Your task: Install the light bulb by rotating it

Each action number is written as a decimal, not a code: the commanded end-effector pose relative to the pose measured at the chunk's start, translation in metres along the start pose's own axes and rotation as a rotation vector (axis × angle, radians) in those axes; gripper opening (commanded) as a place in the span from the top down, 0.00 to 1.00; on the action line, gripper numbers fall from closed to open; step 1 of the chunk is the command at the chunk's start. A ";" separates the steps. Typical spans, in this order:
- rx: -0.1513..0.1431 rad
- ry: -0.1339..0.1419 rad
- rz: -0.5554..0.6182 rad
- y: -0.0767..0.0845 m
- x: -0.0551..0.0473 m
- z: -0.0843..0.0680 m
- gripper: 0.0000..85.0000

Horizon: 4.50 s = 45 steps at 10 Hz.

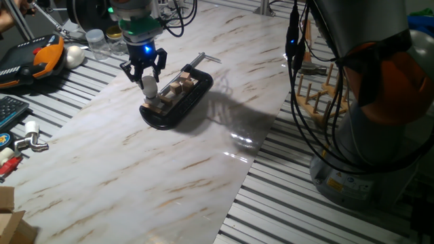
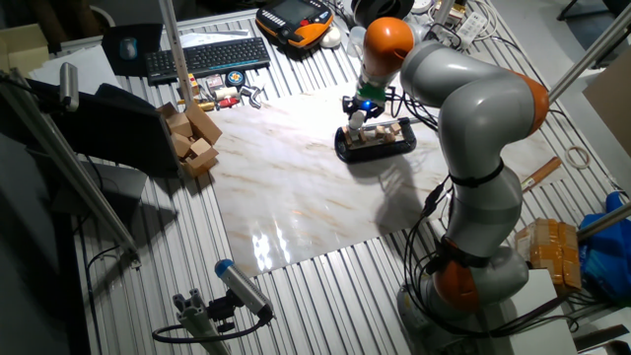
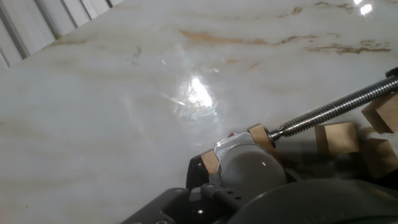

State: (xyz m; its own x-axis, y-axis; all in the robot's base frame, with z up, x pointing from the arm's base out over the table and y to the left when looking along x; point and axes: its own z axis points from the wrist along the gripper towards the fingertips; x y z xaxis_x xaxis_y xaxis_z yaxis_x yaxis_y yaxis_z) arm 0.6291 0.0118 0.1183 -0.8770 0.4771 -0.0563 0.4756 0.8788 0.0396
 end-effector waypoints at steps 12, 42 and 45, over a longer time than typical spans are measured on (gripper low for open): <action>-0.024 -0.003 0.202 0.000 -0.001 0.001 0.60; -0.012 0.007 -0.449 -0.010 -0.005 -0.071 1.00; -0.018 0.030 -0.528 -0.004 0.004 -0.078 1.00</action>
State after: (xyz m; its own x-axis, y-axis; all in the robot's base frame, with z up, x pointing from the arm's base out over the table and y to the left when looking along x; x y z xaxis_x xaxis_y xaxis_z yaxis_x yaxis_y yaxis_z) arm 0.6185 0.0094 0.1953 -0.9817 0.1853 -0.0445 0.1840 0.9824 0.0308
